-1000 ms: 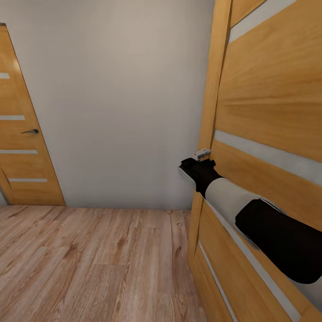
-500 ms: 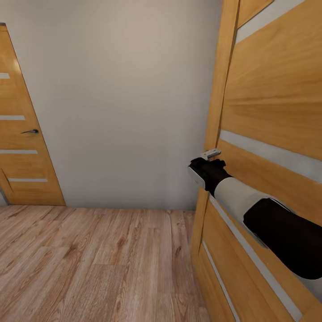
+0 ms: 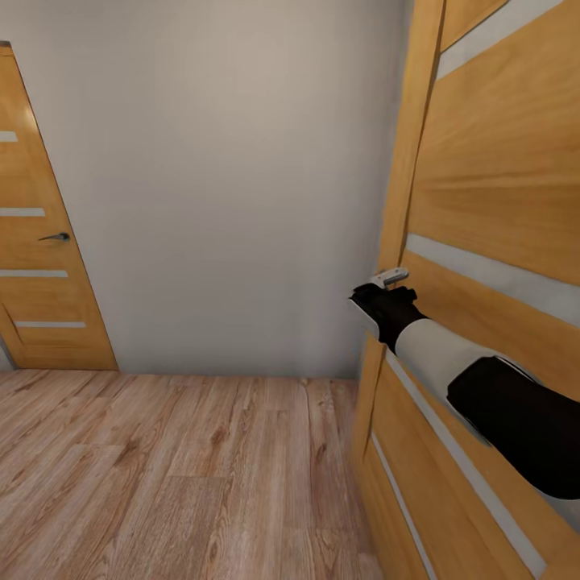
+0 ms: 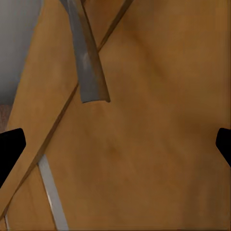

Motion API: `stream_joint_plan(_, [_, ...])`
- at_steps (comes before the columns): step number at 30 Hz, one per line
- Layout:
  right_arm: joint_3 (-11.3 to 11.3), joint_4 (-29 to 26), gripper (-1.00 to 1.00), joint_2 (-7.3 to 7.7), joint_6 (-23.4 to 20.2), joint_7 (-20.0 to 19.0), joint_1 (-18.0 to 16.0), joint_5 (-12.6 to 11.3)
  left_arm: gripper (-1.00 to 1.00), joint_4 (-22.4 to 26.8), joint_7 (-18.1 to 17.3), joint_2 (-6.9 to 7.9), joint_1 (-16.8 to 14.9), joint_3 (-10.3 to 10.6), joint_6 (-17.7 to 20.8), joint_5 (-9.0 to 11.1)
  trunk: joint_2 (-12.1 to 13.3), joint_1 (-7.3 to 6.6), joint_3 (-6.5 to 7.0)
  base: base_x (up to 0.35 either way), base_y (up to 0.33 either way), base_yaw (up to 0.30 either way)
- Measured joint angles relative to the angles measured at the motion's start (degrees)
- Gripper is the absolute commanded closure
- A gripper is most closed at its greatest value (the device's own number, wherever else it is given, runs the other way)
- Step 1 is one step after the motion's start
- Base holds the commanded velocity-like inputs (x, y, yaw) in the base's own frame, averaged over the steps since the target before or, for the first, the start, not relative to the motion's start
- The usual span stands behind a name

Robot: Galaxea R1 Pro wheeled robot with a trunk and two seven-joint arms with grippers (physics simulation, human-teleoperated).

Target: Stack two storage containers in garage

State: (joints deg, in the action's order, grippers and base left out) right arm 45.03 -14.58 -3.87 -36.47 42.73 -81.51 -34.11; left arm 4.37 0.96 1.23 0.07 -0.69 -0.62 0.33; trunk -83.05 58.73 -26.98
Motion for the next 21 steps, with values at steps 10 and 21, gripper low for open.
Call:
stream_joint_plan(10, [0.04, -0.01, -1.0, 2.75, 0.08, -0.1, 0.0, -0.05, -1.0, -0.06, 0.0, -0.01, 0.0, 0.11, -0.03, -0.23, 0.0, 0.0, 0.0, 0.0, 0.0, 0.0])
stream_joint_plan(21, [0.19, -0.03, -1.0, 4.02, 0.09, -0.08, -0.01, -0.14, -1.0, -0.06, 0.0, 0.0, 0.0, 0.2, -0.03, -0.22, 0.0, 0.0, 0.0, 0.0, 0.0, 0.0])
